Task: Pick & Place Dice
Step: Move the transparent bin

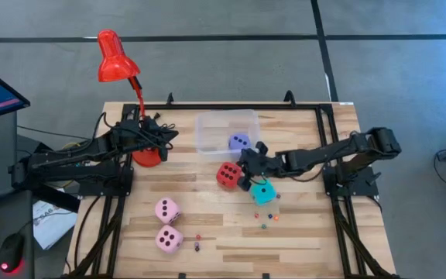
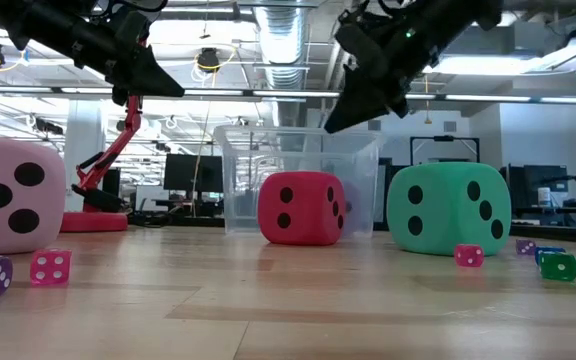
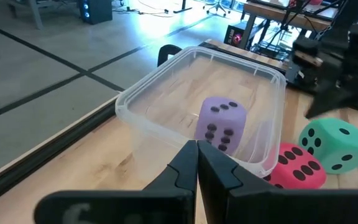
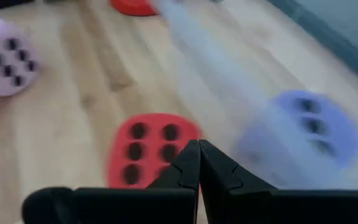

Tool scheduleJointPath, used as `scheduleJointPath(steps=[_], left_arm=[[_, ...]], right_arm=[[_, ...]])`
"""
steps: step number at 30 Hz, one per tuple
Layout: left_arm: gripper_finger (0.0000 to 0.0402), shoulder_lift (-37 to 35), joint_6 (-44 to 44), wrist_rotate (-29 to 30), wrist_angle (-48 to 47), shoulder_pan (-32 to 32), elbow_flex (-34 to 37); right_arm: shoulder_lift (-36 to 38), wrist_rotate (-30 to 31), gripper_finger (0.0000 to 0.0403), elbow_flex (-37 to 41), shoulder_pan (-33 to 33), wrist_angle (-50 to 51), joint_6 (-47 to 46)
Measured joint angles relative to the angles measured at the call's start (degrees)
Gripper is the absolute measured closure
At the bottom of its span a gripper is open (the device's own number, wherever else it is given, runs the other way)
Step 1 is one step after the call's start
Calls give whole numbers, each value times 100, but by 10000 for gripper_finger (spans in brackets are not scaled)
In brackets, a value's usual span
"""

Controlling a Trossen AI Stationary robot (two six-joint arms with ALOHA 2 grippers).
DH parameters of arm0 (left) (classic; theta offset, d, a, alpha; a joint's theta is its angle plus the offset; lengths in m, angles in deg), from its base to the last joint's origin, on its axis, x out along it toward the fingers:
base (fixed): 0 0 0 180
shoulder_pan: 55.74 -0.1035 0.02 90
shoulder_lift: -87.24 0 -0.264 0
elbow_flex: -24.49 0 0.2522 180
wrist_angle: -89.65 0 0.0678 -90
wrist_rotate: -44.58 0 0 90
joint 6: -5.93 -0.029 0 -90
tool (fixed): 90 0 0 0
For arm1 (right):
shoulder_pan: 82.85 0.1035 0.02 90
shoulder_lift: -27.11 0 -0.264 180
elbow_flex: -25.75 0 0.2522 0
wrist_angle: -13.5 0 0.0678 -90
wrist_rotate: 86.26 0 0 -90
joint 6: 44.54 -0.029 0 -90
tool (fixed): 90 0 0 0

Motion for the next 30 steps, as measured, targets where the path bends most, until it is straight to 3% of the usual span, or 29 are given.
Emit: scheduleJointPath(steps=[11,23,30], left_arm=[[402,1,0,1,-38,0,0],[402,2,-2,3,-38,0,0],[402,1,0,3,-36,0,0]], right_arm=[[293,-156,403,-1,-79,-270,-15],[-834,-391,403,-16,-66,-2040,-12],[-1213,-587,403,-19,-244,-2480,-15]])
